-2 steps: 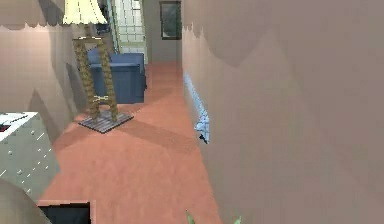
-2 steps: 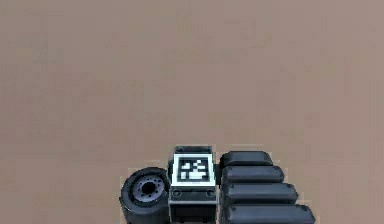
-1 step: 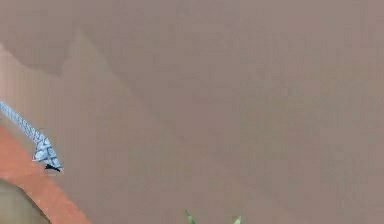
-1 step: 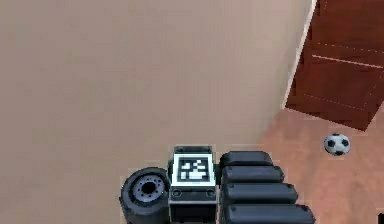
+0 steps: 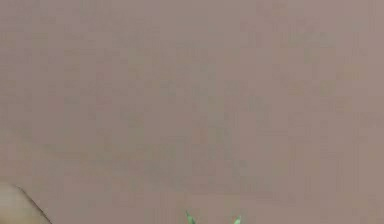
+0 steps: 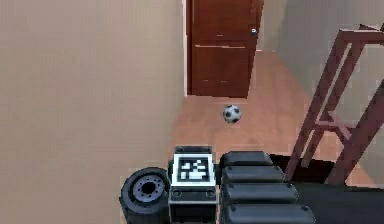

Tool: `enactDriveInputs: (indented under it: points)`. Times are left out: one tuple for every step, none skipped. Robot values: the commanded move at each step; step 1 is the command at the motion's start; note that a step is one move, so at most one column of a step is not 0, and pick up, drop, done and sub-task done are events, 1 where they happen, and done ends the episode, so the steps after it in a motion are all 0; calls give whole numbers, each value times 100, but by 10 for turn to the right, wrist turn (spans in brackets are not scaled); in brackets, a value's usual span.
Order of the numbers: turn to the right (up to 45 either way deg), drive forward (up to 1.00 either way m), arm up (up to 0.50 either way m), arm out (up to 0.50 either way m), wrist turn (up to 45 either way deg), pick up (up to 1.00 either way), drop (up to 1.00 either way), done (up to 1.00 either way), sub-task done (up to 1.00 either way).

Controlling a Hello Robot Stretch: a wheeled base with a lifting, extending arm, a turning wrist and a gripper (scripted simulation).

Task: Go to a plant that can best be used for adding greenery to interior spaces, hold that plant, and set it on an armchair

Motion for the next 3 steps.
enactDriveInputs:
  points:
    - [-450, 0, 0, 0, 0, 0, 0, 0, 0]
    - [-390, 0, 0, 0, 0, 0, 0, 0, 0]
    - [450, 0, 0, 0, 0, 0, 0, 0, 0]
